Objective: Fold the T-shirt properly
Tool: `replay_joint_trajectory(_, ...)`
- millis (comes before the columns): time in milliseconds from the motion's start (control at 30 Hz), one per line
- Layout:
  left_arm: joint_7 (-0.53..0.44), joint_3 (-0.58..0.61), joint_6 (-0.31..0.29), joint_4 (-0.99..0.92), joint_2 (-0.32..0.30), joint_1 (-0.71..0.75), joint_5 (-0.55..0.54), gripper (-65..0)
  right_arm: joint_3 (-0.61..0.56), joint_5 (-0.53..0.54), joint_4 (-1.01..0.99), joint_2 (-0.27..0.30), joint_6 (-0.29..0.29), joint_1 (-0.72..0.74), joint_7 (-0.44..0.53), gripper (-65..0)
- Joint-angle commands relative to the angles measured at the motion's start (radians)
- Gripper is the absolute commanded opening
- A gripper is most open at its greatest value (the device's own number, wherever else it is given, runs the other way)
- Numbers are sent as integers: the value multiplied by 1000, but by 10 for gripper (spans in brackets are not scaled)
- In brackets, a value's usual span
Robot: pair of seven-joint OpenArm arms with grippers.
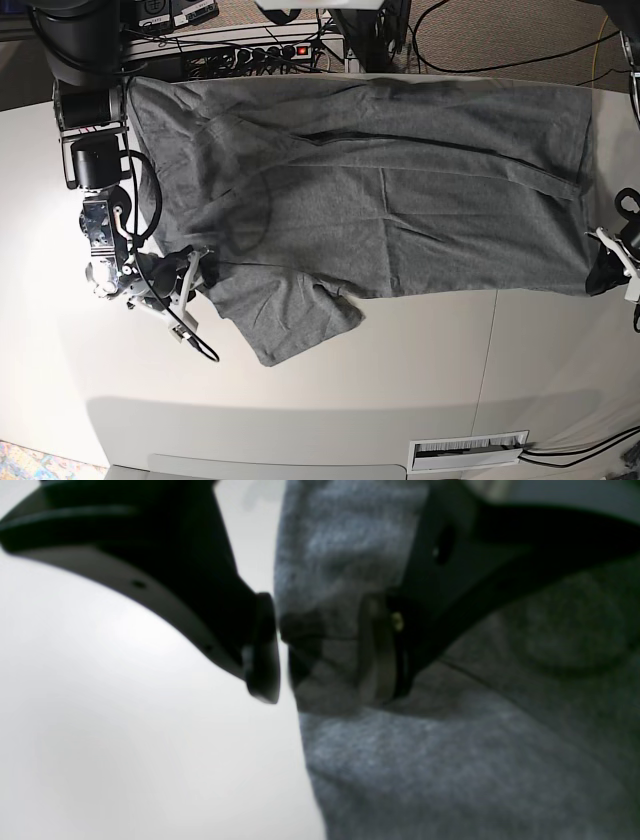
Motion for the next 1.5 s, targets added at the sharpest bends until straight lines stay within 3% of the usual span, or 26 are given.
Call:
replay_joint_trajectory(0,-27,-10,2,13,-29,-19,-19,-650,6,-3,12,14,4,16,-3,-388)
replay_joint_trajectory(167,-27,-10,2,13,-29,-19,-19,-650,6,-2,12,14,3,-32,-21,-394)
replay_joint_trajectory(200,-27,-10,2,13,-29,-19,-19,-650,6,-2,12,14,3,-38,-24,-423)
replay_joint_trajectory(333,-27,-10,2,13,-29,-19,-19,-650,7,10,14,14,3,-39,-62,-639)
replay_joint_trajectory(667,-5,-10,2,14,-42,-19,-80,-650,8,36,27,16,2,3,-118,-650)
replay_joint_trajectory(800,72,-10,2,18,-60,-16,-175,-650,8,46,84,17,2,2,-184,-650)
replay_joint_trajectory(900,145,-10,2,18,-79,-16,-262,-650,8,121,141,28,2,2,-238,-650)
replay_joint_trajectory(1167,415,-10,2,19,-98,-13,-487,-650,8,262,323,95,2,-26,-385,-650)
replay_joint_trajectory(1467,737,-10,2,73,-151,-5,-780,-650,32,272,589,158,2,-179,-472,-650)
